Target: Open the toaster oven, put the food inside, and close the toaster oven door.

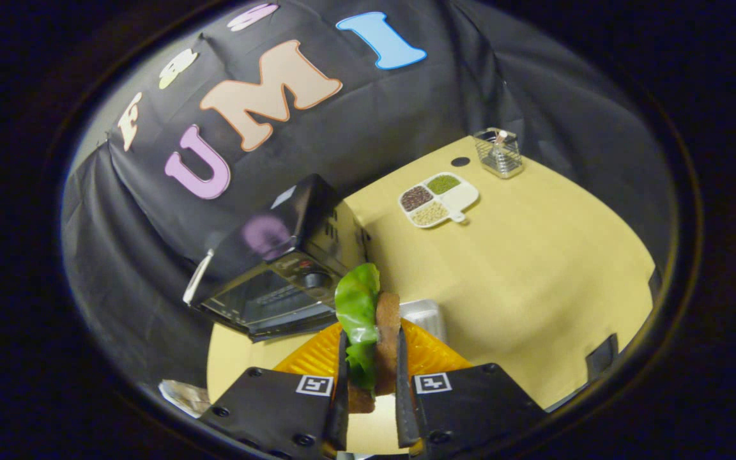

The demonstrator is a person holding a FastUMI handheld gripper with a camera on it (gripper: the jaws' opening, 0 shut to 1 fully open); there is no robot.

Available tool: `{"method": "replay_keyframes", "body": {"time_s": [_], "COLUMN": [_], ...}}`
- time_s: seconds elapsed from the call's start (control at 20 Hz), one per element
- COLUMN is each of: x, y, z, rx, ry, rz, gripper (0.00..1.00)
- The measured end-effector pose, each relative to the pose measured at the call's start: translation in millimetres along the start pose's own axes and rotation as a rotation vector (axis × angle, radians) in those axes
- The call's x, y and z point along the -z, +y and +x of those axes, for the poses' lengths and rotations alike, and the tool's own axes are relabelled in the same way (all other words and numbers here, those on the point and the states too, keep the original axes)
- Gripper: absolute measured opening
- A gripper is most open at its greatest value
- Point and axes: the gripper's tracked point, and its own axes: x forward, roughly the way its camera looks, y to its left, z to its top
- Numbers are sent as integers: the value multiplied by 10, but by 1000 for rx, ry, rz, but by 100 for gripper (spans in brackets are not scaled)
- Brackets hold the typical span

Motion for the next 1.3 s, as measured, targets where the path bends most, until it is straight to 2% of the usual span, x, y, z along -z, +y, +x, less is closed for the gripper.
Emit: {"method": "replay_keyframes", "body": {"time_s": [0.5, 0.85, 1.3], "x": [526, 577, 491], "y": [1070, 1477, 1563], "z": [484, 1022, 1750], "rx": [-166, -243, -238], "ry": [96, 62, -49], "rz": [186, 408, 568], "gripper": [32, 32, 32]}}
